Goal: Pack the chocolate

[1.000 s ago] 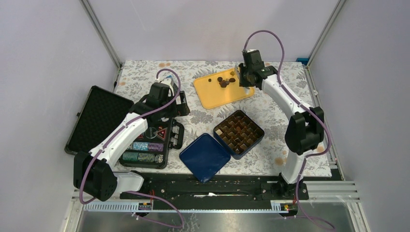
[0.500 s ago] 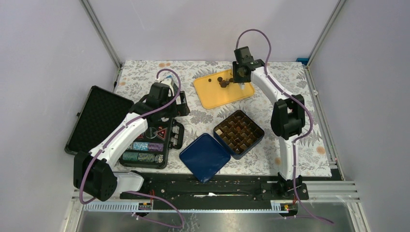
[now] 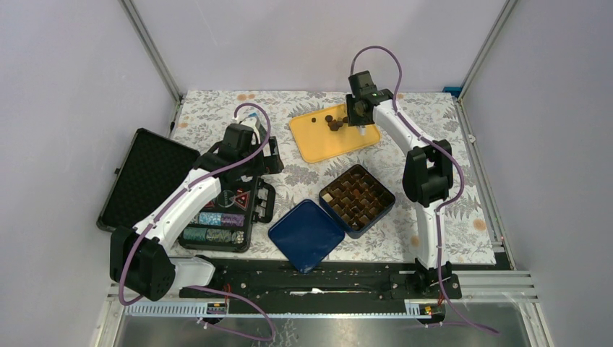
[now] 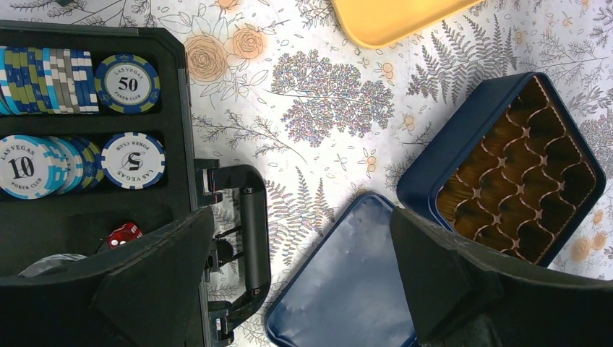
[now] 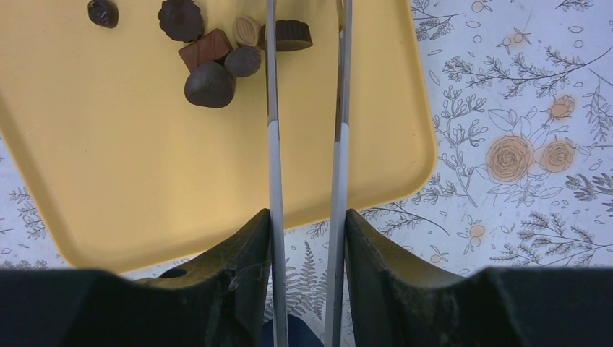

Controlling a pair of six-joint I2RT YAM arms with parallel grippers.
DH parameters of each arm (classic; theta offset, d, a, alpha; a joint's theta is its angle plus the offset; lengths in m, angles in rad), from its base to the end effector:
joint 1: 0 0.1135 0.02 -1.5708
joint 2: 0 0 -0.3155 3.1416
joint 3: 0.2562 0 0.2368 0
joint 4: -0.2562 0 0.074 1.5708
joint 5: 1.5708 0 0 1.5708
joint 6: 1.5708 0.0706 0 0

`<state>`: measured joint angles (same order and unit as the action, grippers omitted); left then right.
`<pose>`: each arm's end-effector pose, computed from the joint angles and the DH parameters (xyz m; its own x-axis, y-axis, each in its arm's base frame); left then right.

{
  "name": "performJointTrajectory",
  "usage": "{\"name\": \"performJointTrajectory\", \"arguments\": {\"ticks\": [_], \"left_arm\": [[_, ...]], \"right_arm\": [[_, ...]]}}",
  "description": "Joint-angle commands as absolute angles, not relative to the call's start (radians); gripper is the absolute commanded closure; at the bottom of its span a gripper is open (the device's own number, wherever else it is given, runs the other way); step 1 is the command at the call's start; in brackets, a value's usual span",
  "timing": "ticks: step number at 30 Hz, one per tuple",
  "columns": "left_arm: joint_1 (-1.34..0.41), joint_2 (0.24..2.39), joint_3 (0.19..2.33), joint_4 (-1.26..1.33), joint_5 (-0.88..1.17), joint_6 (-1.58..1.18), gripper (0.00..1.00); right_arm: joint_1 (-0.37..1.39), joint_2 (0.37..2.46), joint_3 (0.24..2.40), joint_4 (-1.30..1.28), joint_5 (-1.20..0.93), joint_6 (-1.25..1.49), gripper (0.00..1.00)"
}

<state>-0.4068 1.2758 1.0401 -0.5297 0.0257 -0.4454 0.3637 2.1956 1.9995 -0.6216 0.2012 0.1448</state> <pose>0.2466 -0.1082 0.3201 -0.7519 -0.1450 -0.6431 0.0982 0.9400 -0.3267 0.5086 0.1785 0.2792 -0.7066 -0.1177 -0.6978 -0.1201 0.9917 -0.0456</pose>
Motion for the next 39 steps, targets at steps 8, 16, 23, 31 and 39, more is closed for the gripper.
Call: {"name": "performJointTrajectory", "arguments": {"ticks": [8, 16, 23, 31, 39], "left_arm": [[-0.407, 1.255, 1.034, -0.508, 0.011, -0.431, 0.01], [-0.407, 1.255, 1.034, -0.508, 0.009, -0.425, 0.01], [-0.407, 1.259, 1.035, -0.508, 0.005, -0.423, 0.01], [-0.407, 1.259, 1.036, -0.508, 0.007, -0.423, 0.01], [-0.407, 1.258, 1.037, -0.508, 0.015, -0.423, 0.01]], "right_arm": [[0.390, 2.265, 2.085, -0.652, 0.286, 0.044, 0.56], [0.395, 2.301, 2.118, -0.658, 0.330, 0.025, 0.55], [0.397, 2.279, 2.114, -0.665, 0.320, 0.039, 0.66], [0.400, 2.223, 2.067, -0.665, 0.295, 0.057, 0.77], [0.400, 2.160, 1.982, -0.639, 0.282, 0.076, 0.61]]}}
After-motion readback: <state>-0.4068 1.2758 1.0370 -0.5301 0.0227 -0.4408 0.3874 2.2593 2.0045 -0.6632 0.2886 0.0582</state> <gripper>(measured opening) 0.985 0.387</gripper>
